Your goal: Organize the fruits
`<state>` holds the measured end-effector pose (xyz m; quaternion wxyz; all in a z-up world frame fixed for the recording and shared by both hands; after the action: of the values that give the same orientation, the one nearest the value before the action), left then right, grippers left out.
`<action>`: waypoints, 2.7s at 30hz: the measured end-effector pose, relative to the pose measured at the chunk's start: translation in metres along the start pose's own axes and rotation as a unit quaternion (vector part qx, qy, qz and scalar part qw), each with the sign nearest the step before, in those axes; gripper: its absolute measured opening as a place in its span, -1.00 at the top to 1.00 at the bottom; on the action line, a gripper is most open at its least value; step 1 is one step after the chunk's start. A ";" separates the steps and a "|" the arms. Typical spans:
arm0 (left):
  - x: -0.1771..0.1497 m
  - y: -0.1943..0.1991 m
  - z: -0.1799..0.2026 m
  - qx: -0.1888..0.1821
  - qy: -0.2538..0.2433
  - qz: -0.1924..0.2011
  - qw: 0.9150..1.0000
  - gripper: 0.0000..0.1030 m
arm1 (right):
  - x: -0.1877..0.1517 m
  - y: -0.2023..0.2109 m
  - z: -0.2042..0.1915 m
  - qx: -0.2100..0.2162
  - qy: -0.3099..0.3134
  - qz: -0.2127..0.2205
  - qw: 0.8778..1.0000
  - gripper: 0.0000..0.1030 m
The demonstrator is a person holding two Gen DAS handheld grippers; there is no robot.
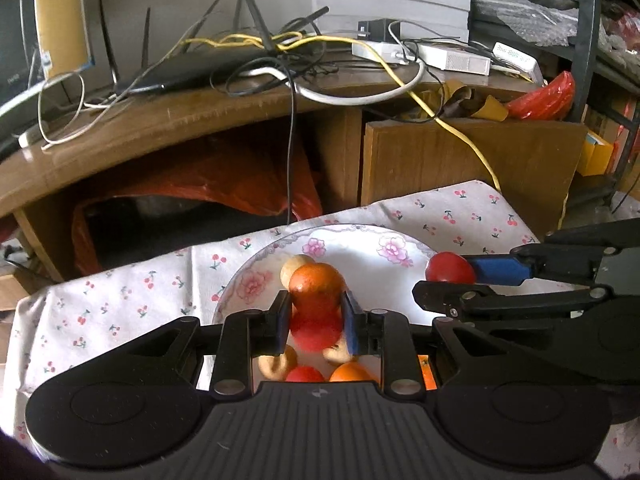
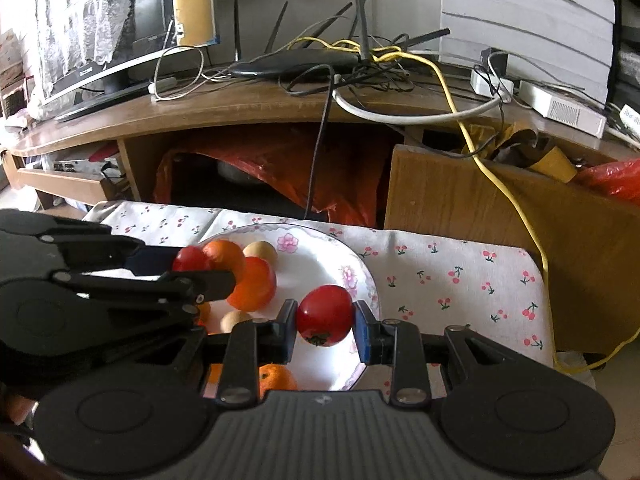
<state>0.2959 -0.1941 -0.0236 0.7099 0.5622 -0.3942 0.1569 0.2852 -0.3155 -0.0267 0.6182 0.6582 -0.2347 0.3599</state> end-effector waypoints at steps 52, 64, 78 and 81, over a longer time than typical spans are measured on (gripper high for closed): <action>-0.054 0.100 -0.015 0.038 0.062 0.029 0.997 -0.92 | -0.036 0.100 -0.027 -0.004 -0.034 0.014 0.999 -0.01; -0.086 0.139 -0.018 0.066 0.075 0.028 0.995 -1.00 | -0.054 0.144 -0.066 -0.009 -0.010 0.022 1.000 -0.01; -0.117 0.158 -0.016 0.074 0.092 -0.010 0.993 -1.00 | -0.088 0.161 -0.081 -0.017 -0.031 -0.021 0.999 -0.02; -0.122 0.161 -0.017 0.081 0.095 -0.017 0.992 -1.00 | -0.095 0.162 -0.083 -0.021 -0.034 -0.029 0.999 -0.02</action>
<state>0.1168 -0.1002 -0.0060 0.6987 0.6072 -0.3011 0.2292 0.0880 -0.2672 0.0033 0.6337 0.6637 -0.2432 0.3144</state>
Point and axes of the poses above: each gripper's, at about its wrist camera, not at the fingertips, and y roughly against the way its jaws point, z to its right, x to its top, the point moved 4 cm from there along -y, roughly the way its jaws point, and after that the axes turned 8 degrees about y, right-handed, at the moved point
